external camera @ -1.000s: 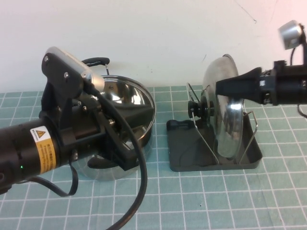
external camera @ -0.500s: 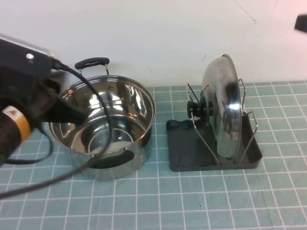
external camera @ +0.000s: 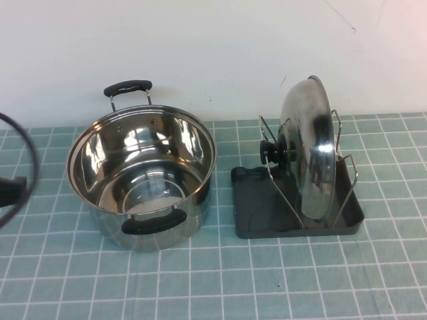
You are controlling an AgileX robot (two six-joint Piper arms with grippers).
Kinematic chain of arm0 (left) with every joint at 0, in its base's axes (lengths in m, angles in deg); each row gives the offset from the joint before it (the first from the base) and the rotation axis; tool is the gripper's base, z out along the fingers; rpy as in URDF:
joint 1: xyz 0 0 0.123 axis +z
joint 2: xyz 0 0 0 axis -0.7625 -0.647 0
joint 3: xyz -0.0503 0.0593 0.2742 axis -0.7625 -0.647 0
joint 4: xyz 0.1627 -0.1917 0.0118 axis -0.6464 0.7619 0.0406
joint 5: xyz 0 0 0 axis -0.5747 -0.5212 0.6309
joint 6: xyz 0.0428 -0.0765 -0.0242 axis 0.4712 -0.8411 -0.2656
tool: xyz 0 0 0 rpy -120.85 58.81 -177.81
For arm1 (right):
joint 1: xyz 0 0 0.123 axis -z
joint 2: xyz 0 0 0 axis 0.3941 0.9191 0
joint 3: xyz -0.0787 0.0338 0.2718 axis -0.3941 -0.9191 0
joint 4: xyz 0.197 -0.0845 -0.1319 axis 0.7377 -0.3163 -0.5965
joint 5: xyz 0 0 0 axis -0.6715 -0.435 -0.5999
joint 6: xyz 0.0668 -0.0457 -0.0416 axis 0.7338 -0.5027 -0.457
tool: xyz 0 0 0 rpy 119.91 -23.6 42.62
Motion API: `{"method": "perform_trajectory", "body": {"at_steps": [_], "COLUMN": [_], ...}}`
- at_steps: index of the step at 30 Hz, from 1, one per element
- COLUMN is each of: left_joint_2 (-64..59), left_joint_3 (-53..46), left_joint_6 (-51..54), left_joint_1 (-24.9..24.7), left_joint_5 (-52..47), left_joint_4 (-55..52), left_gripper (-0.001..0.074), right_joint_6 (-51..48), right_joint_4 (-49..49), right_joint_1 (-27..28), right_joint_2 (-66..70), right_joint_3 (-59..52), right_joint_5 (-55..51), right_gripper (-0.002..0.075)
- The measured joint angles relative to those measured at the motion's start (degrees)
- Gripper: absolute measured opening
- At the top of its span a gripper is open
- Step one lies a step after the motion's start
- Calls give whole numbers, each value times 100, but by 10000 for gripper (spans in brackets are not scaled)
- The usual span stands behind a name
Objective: Put pot lid on rack
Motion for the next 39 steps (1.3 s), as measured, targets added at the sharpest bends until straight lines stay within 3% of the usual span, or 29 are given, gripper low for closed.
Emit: {"method": "perform_trajectory", "body": {"at_steps": [7, 12, 22, 28, 32, 39], "left_joint_2": [1534, 2622, 4617, 4973, 4973, 4973], "left_joint_3": [0, -108, -1748, -2940, -3462, -3591], "left_joint_6": [1571, 2743, 2845, 2693, 2669, 2208], "left_joint_1": [0, 0, 0, 0, 0, 0], "left_joint_5": [735, 876, 1470, 1905, 2316, 2640], "left_joint_4": [1967, 2754, 2872, 2709, 2069, 2048], "left_gripper": [-1, -1, -1, -1, -1, -1], "right_joint_6": [819, 1016, 1483, 1610, 1610, 1610], "right_joint_4": [-1547, -2215, -2275, -1536, -1293, -1041], "right_joint_1": [-173, -173, -173, -173, -173, -173], "right_joint_2": [-702, -1582, -3931, -4999, -5427, -5576], "right_joint_3": [-6, -743, -4119, -5829, -6130, -6130], "right_joint_5": [0, 458, 2682, 3485, 3599, 3667], "right_gripper": [7, 6, 3, 1, 0, 0]}}
